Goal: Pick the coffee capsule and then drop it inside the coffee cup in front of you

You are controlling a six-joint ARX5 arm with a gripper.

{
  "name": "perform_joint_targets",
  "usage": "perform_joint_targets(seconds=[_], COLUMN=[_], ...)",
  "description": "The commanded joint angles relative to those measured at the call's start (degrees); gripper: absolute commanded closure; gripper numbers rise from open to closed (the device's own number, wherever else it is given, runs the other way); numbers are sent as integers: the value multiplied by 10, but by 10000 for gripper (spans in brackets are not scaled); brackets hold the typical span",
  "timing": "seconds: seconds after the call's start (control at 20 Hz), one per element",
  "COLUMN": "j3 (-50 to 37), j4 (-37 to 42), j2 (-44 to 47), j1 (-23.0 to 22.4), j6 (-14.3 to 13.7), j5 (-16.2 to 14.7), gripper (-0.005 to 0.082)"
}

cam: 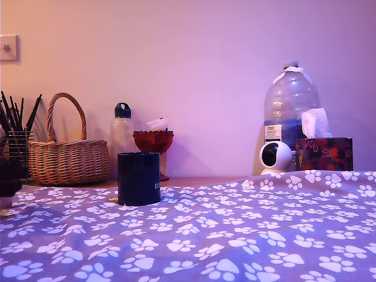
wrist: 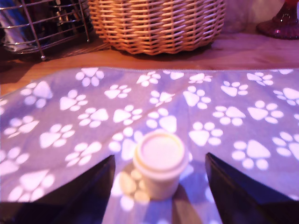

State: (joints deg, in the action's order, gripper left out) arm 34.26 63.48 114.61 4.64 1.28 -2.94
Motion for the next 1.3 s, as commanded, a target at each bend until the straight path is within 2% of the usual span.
perform_joint_targets(seconds=[0.0,0.3,0.65,0.8,1.0,1.1,1.25], j3=[10,40,41,41,41,41,41], j4=[-2,-40,-65,-66,-65,-65,-64], j2=[21,24,24,24,24,24,24], j1=[4,6,7,7,7,7,7], j6=[-4,-28,-29,-29,-29,-29,-29], j5=[-1,0,0,0,-1,-1,-1], gripper=[214,217,229,310,526,568,572])
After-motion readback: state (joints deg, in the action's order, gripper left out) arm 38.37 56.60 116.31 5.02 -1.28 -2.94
